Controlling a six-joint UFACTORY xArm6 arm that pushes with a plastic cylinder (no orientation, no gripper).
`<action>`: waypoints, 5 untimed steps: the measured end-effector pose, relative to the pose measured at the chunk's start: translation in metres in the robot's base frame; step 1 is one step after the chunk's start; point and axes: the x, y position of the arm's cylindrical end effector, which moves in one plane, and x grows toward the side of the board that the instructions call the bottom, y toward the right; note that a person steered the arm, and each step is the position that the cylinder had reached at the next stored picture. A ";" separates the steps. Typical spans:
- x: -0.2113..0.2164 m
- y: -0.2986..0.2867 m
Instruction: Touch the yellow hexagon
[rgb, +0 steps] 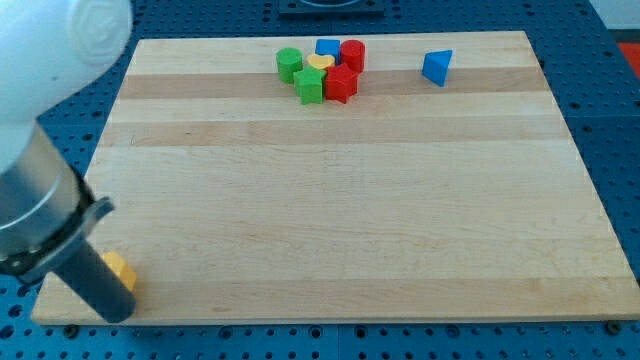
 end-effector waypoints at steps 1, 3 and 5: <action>0.000 -0.013; -0.014 -0.013; -0.009 0.028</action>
